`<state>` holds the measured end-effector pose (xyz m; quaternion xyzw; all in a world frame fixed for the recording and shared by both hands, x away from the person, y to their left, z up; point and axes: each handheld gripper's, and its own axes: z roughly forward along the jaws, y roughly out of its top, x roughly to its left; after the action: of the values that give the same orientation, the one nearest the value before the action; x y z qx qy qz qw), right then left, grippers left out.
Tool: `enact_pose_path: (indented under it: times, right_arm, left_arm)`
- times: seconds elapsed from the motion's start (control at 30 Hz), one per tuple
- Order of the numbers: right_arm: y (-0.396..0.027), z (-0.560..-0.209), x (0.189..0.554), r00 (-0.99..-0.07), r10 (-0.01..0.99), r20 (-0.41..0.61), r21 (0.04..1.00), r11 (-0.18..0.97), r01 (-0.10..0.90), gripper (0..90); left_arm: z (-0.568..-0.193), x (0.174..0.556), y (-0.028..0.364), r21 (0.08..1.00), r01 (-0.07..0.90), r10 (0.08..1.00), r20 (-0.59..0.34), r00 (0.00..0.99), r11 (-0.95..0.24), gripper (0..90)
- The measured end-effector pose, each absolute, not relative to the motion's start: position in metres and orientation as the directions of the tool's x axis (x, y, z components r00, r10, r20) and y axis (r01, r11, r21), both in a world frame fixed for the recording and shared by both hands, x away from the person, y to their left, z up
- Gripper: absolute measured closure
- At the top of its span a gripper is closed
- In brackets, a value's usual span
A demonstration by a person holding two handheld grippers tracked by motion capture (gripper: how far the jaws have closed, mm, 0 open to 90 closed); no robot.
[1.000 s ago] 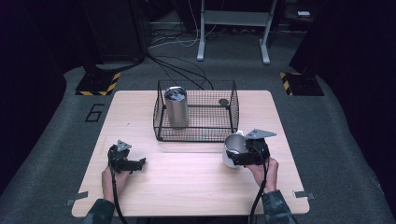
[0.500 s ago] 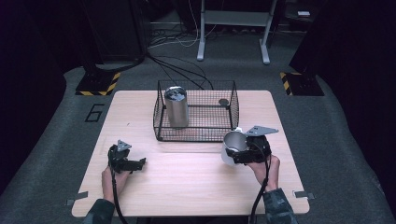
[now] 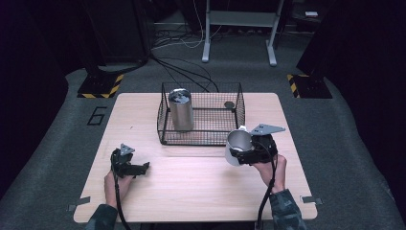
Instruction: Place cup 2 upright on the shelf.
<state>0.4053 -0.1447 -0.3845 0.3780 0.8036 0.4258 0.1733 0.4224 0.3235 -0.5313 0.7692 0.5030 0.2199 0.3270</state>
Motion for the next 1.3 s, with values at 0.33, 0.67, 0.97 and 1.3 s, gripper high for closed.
enact_pose_path:
  times: [0.33,0.67,0.97,1.3]
  right_arm:
    - [-0.139,-0.371,0.411,-0.669,0.743,0.030,0.824,0.360,0.437,6.1]
    - [-0.133,-0.355,0.415,-0.685,0.728,0.026,0.835,0.361,0.415,6.1]
    - [-0.129,-0.344,0.419,-0.695,0.719,0.020,0.840,0.365,0.401,6.1]
    - [-0.119,-0.335,0.431,-0.706,0.708,0.015,0.841,0.373,0.393,6.1]
  left_arm:
    - [-0.531,0.422,0.324,0.722,0.632,0.917,0.007,0.399,-0.281,0.4]
    - [-0.531,0.422,0.324,0.718,0.637,0.917,0.007,0.399,-0.282,0.5]
    - [-0.531,0.422,0.324,0.716,0.638,0.917,0.007,0.400,-0.283,0.5]
    - [-0.531,0.422,0.324,0.717,0.637,0.917,0.008,0.399,-0.283,0.5]
